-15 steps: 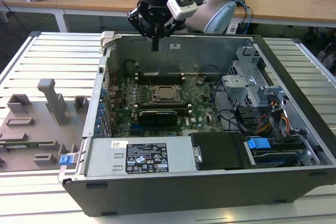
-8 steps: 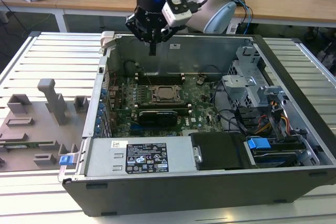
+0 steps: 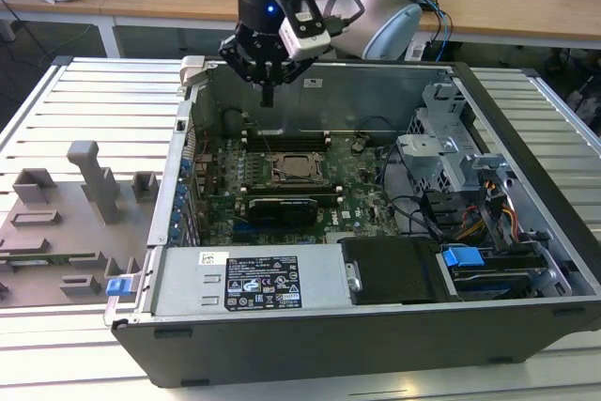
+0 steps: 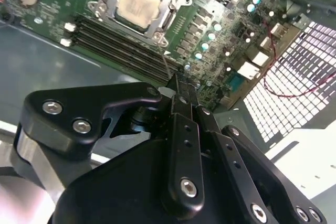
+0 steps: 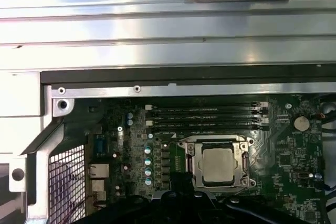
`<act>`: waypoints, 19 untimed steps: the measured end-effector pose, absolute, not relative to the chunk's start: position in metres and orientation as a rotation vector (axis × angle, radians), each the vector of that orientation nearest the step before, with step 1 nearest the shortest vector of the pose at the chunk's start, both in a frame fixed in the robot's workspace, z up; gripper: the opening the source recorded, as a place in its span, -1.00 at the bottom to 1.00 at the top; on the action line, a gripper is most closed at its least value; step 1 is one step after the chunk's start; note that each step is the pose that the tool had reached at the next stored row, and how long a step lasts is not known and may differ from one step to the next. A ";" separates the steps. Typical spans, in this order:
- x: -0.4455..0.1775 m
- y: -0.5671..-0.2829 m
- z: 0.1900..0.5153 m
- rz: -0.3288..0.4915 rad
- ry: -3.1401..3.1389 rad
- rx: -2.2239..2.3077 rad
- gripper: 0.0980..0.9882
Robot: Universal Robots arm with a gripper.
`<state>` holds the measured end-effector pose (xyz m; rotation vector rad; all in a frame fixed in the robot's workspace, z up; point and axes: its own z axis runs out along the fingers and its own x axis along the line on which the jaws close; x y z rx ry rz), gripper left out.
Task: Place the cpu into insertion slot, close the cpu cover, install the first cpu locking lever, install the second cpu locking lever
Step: 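Install the first cpu locking lever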
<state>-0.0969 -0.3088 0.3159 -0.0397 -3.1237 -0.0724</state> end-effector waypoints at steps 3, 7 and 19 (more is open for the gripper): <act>-0.107 -0.306 0.307 -0.073 -3.124 -0.040 -0.98; -0.112 -0.302 0.298 -0.072 -3.124 -0.040 -0.98; -0.117 -0.286 0.268 -0.072 -3.124 -0.040 -0.98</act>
